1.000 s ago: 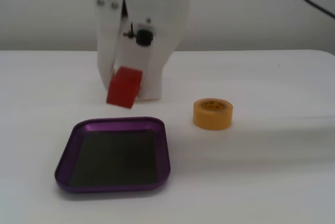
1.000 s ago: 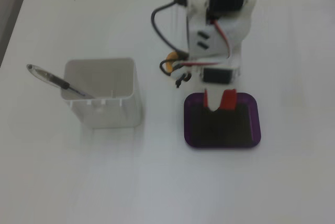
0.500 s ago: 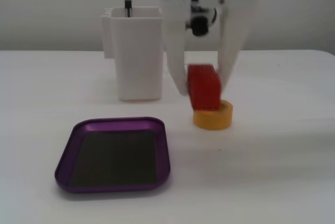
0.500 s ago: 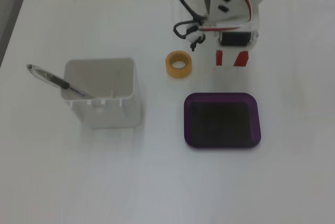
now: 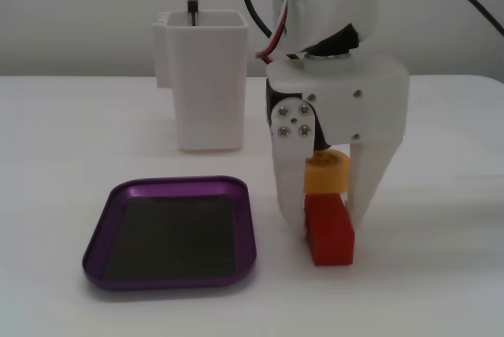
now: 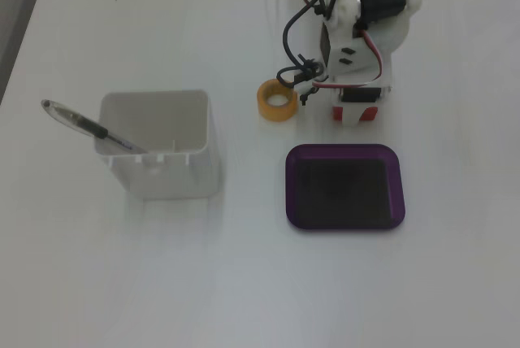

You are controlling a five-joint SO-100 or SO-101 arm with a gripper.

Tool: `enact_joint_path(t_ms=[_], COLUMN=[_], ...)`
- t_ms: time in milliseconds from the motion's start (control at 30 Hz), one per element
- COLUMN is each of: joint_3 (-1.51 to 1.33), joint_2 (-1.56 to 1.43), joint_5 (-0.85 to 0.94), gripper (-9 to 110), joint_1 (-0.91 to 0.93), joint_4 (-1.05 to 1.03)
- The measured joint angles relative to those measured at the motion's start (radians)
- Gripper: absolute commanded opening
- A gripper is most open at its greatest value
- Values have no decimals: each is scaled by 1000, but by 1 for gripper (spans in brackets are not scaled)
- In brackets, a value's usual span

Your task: Remove the cube from the box.

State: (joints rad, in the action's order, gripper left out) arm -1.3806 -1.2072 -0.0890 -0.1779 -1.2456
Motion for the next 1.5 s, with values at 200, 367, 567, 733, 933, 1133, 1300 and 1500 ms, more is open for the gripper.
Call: enact_joint_path(t_ms=[200,367,567,733,933,1133,1300,1500], joint_3=[-14,15,75,83,83,-29,-261,-643], joint_2=[-8,-28,-166,-337,-586,-876,-1160,-1496], joint_5=[8,8,8,5,49,52,52,52], gripper=[1,13,18,18,17,17,17,18], joint_1=[-5,-6,-2,-6,-5,-5,-5,0], joint_4=[38,-23,-166,-230,-299,-344,-299,-135])
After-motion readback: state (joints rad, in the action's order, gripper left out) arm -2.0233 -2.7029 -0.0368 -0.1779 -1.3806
